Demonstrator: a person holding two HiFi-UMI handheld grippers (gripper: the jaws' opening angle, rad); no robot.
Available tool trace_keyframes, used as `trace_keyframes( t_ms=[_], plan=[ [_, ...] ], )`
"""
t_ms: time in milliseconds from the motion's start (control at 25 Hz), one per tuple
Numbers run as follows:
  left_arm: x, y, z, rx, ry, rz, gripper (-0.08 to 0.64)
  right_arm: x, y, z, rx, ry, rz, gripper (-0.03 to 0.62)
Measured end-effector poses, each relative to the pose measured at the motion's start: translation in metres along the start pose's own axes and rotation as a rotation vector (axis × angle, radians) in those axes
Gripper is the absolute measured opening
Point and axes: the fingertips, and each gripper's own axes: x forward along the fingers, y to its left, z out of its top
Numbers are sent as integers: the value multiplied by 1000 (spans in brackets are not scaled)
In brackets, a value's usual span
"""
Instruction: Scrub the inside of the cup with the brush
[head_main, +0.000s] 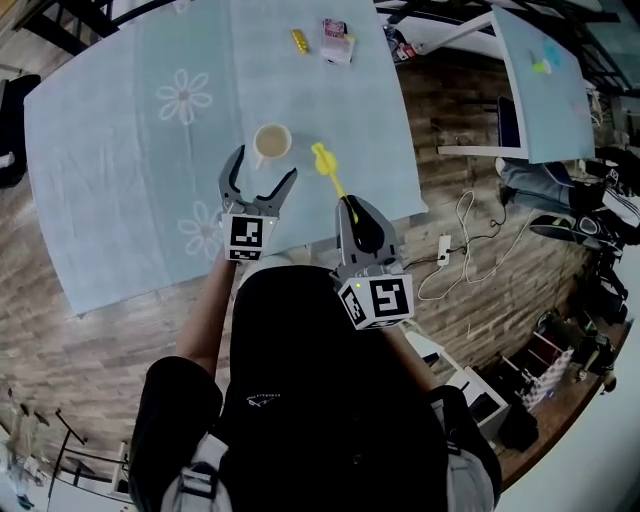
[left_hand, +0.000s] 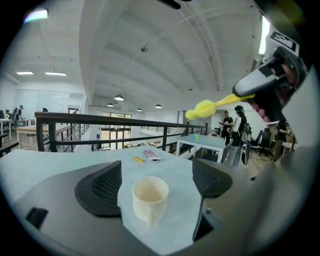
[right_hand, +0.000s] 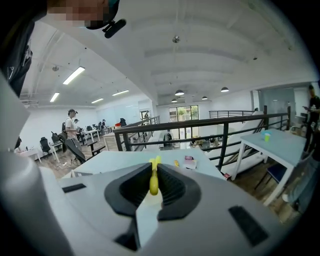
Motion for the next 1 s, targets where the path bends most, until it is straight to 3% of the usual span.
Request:
trace_keyframes(
  t_ms=[480,1000],
  plan=[
    [46,9,-57,-9,116,-26,428,10,1,-8,27,60,-46,38],
    [71,7,-71,7,163,-48,428,10,-10,-16,50,88,-85,38]
  ],
)
